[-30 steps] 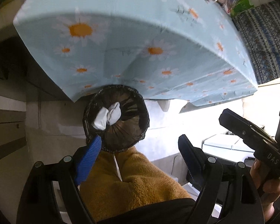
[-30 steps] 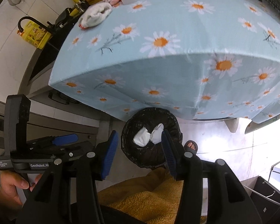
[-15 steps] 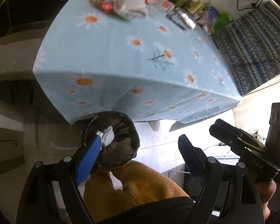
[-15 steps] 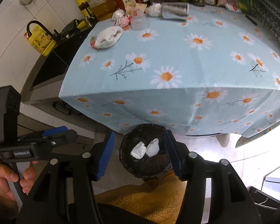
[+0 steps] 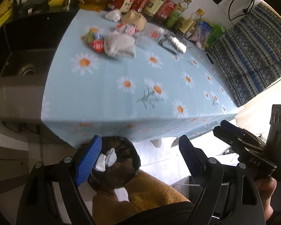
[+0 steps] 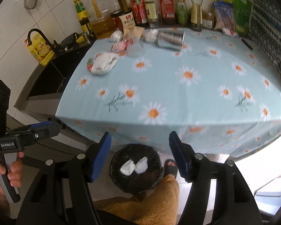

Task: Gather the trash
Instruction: 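Move both tools back over the table toward the remaining trash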

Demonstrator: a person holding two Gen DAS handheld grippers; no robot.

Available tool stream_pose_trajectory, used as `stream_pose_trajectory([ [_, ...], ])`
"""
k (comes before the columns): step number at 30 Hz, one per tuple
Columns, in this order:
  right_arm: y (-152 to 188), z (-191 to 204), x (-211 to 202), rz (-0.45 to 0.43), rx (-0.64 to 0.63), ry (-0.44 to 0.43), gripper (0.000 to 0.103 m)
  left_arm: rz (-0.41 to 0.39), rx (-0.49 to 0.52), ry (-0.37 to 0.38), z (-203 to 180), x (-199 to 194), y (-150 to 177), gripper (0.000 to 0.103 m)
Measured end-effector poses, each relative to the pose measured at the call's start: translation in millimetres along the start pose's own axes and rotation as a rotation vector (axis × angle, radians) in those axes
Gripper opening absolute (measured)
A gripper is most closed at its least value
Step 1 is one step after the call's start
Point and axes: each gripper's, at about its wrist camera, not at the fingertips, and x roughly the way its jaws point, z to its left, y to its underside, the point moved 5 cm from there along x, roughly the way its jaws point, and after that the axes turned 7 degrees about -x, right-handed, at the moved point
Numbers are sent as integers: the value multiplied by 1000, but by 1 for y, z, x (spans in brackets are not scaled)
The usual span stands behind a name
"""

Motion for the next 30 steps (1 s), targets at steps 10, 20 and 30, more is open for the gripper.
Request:
stream_pose_trajectory([
  [10,-57,-48,11,-63,-57,-21,67,-61,37,-105,-28,17,-63,82],
  [20,-101,-111,47,-64,-46,-98,74,-73,23,-229,-43,39,-128,82],
  [30,-129,-161,83,-38,-34,-147,74,-7,32,-390,-26,98,-167,82],
])
